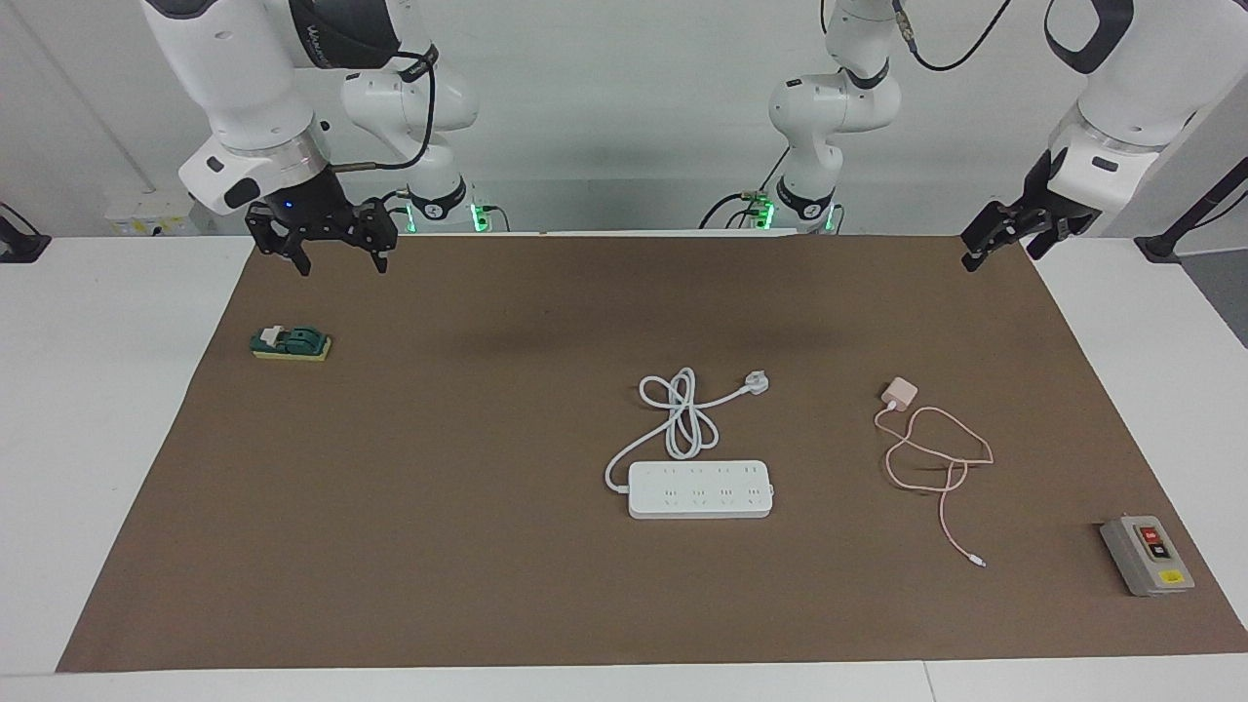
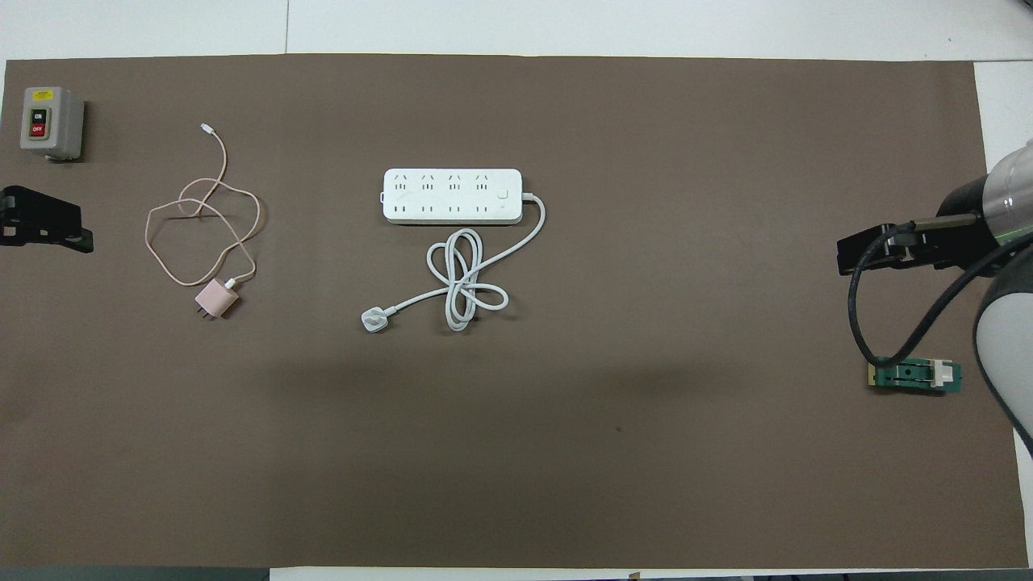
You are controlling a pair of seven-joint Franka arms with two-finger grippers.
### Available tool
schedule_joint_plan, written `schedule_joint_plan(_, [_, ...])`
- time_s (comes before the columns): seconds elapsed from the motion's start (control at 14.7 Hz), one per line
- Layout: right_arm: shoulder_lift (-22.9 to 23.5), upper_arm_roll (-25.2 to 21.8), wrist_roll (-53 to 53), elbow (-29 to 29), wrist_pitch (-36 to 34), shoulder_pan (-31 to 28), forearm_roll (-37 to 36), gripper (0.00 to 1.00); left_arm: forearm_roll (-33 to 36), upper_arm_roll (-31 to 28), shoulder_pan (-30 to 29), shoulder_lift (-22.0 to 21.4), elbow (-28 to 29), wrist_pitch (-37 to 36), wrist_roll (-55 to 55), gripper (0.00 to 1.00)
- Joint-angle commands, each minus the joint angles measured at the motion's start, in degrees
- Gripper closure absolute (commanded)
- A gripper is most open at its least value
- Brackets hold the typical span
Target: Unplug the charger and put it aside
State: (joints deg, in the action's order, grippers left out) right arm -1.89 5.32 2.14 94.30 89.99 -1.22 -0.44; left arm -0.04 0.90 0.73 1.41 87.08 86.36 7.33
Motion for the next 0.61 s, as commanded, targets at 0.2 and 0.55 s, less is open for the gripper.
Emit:
schedule_joint_plan(0.2, [-1.3,0.4,-0.8,1.4,0.9,-1.1,1.1,0.00,-0.4,-0.8,0.9,-2.5,4.1,3.1,-0.9,0.00])
schedule_joint_plan(0.55, [-1.3,0.4,-0.8,1.4,0.8,-1.1,1.1,0.00,0.0,-0.8,2.1,-2.0,2.6,-0.1,-5.0,0.00])
